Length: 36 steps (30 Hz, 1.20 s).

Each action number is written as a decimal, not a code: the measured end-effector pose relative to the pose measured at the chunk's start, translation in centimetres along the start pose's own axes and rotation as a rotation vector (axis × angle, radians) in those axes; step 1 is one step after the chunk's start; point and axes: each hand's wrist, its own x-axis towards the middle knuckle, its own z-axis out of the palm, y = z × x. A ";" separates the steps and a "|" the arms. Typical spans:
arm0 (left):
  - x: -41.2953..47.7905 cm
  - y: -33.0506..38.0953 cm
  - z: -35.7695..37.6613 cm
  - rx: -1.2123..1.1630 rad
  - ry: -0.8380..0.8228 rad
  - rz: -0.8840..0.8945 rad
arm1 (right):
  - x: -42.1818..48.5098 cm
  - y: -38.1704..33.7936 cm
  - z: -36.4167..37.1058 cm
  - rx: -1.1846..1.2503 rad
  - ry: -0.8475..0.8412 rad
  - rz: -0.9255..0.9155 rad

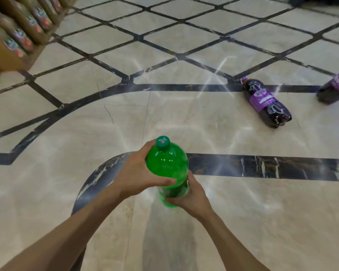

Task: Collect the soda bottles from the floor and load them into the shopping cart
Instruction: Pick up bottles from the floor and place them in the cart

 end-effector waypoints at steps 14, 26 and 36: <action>-11.3 50.5 -17.9 -0.112 -0.052 0.076 | -25.7 -46.8 -21.4 0.011 0.107 0.042; -18.9 78.9 -21.1 -0.129 -0.208 0.284 | -42.6 -66.1 -34.3 -0.051 0.339 -0.016; -19.7 87.1 -16.2 -0.080 -0.346 0.422 | -48.3 -67.2 -40.2 0.000 0.536 -0.023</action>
